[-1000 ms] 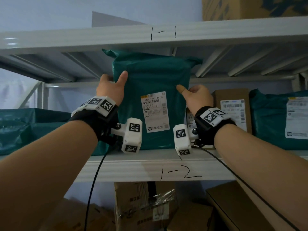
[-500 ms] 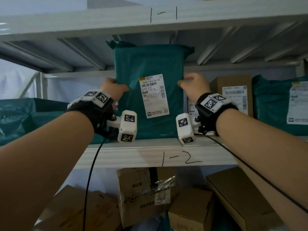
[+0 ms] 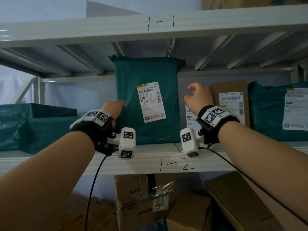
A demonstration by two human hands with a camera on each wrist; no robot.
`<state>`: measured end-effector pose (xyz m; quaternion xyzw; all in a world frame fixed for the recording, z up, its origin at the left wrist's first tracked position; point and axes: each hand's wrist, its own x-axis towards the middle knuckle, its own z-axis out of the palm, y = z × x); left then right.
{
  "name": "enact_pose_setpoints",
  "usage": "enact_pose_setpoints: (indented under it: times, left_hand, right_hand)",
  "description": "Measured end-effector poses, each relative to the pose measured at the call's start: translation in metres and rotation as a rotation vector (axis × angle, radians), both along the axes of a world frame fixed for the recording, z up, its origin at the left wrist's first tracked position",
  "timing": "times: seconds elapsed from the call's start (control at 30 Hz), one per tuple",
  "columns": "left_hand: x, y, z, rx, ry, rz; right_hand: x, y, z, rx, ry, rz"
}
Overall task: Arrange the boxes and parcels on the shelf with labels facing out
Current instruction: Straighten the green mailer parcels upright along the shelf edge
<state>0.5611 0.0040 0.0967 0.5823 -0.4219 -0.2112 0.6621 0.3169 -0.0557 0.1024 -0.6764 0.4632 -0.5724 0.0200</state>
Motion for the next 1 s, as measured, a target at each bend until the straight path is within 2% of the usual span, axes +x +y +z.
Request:
enact_pose_setpoints:
  times: [0.13, 0.23, 0.33, 0.4, 0.6, 0.8, 1.0]
  left_hand:
    - [0.005, -0.005, -0.004, 0.073, 0.061, -0.070]
    - [0.010, -0.015, -0.007, 0.142, -0.036, -0.156]
    - [0.028, -0.044, -0.008, 0.159, -0.112, -0.128]
    - [0.026, -0.041, -0.006, 0.160, -0.130, -0.119]
    - [0.005, -0.023, -0.001, 0.174, -0.111, -0.144]
    - [-0.008, -0.024, 0.003, 0.205, -0.102, -0.197]
    - [-0.012, -0.028, 0.001, 0.239, -0.120, -0.210]
  right_hand:
    - [-0.008, -0.005, -0.006, 0.017, -0.004, -0.009]
    - [-0.015, -0.009, -0.008, 0.039, -0.003, -0.020]
    - [-0.023, -0.016, -0.008, 0.123, -0.021, 0.036]
    - [-0.027, -0.020, -0.009, 0.197, -0.007, 0.076]
    - [-0.024, -0.026, -0.007, 0.261, 0.092, 0.075]
    - [-0.028, -0.017, 0.001, 0.311, 0.040, 0.112]
    - [-0.031, -0.019, 0.004, 0.382, 0.074, 0.136]
